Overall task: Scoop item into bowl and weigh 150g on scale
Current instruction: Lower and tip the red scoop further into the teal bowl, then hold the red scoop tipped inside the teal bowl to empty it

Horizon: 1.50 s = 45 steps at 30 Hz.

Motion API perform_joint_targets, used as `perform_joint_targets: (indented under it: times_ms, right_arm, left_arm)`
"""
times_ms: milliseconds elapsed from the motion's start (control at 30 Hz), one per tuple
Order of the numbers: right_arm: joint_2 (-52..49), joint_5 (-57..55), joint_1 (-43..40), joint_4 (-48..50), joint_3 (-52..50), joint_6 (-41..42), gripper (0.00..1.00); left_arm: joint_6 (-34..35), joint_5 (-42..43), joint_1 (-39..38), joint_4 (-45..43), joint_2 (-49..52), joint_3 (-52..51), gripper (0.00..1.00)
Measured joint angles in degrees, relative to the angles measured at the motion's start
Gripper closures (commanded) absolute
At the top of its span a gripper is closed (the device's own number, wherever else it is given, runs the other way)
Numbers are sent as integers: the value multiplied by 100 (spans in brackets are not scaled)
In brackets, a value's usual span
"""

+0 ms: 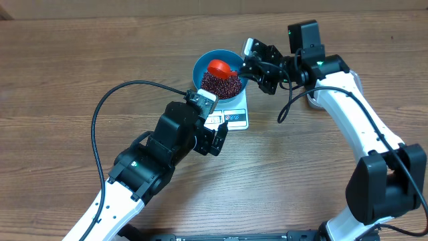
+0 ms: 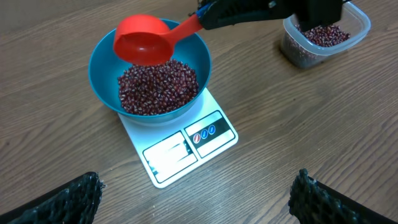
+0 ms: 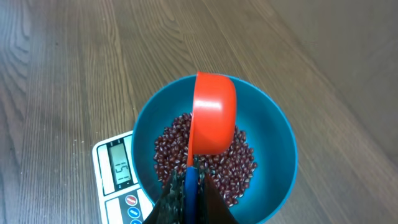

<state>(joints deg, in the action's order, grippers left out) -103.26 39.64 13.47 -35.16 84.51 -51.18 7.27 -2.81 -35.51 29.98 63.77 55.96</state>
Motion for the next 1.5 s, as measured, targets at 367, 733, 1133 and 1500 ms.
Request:
perform_joint_targets:
  times_ms: [367, 733, 1133, 1500]
  right_arm:
    - [-160, -437, 7, 74, 0, 334, 96]
    - [-645, -535, 7, 149, 0, 662, 96]
    - [-680, -535, 7, -70, 0, 765, 96]
    - [-682, -247, 7, -280, 0, 769, 96]
  left_arm:
    - [0, 0, 0, 0, 0, 0, 1]
    - [0, 0, 0, 0, 0, 0, 0]
    - [0, 0, 0, 0, 0, 0, 0]
    - [0, 0, 0, 0, 0, 0, 1]
